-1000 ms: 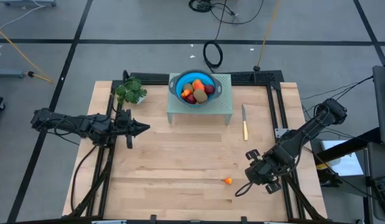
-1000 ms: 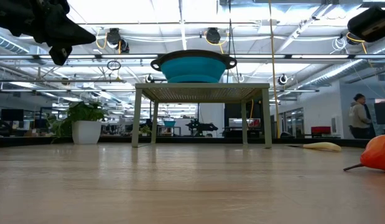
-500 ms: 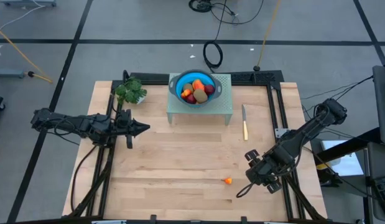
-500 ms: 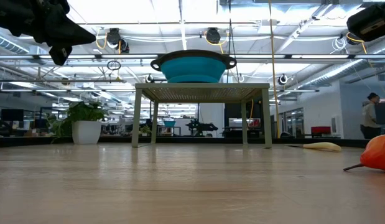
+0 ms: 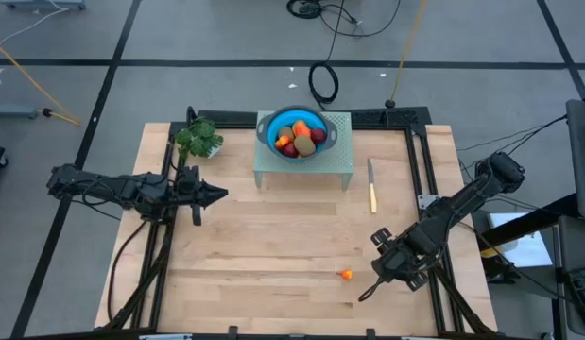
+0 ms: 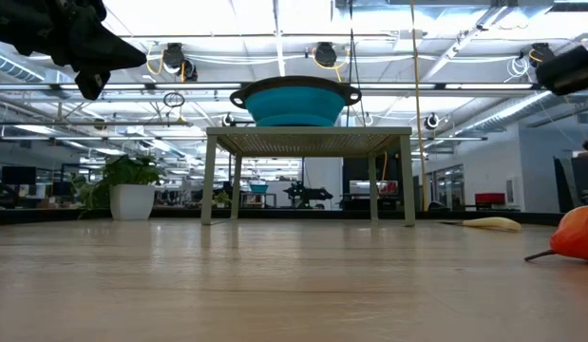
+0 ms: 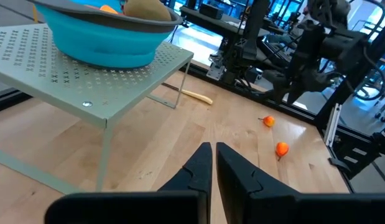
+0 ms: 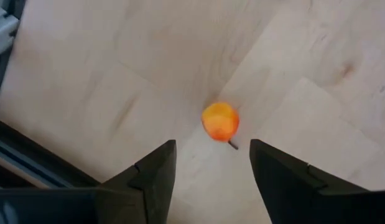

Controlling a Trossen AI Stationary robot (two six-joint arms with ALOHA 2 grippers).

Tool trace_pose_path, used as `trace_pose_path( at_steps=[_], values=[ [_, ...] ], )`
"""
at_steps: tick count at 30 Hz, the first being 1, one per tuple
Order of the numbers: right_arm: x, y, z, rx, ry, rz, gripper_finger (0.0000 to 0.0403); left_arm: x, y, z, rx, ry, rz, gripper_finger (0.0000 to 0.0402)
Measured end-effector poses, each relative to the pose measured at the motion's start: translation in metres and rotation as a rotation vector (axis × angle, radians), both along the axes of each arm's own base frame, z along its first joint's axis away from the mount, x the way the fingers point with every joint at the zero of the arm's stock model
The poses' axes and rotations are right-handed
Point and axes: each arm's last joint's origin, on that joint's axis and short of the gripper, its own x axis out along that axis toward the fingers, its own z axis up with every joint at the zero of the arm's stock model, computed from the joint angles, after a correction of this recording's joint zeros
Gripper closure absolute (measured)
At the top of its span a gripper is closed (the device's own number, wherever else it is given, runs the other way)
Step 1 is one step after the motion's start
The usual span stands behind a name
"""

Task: Pick & Place Fruit
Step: Put the peach into the colander on the shelf

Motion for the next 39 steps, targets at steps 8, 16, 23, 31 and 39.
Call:
trace_pose_path(
  at_steps=[8,16,23,31,39],
  values=[
    [-0.002,-0.001,-0.02,0.018,-0.027,0.01,0.0204,0.0,0.0,0.0,0.0,0.0,0.0,0.038],
    [-0.007,-0.005,-0.039,0.014,-0.023,0.01,0.0204,0.0,0.0,0.0,0.001,0.0,0.0,0.038],
    [-0.009,-0.008,-0.05,0.009,-0.042,0.012,0.0205,0.0,0.0,0.0,0.0,0.0,0.0,0.038],
    [-0.008,-0.007,-0.051,0.01,-0.076,0.049,0.0206,0.0,0.0,0.0,0.0,0.0,0.0,0.038],
    [-0.007,-0.006,-0.05,0.018,-0.082,0.052,0.0206,0.0,0.0,0.0,0.005,0.001,-0.001,0.038]
  ],
)
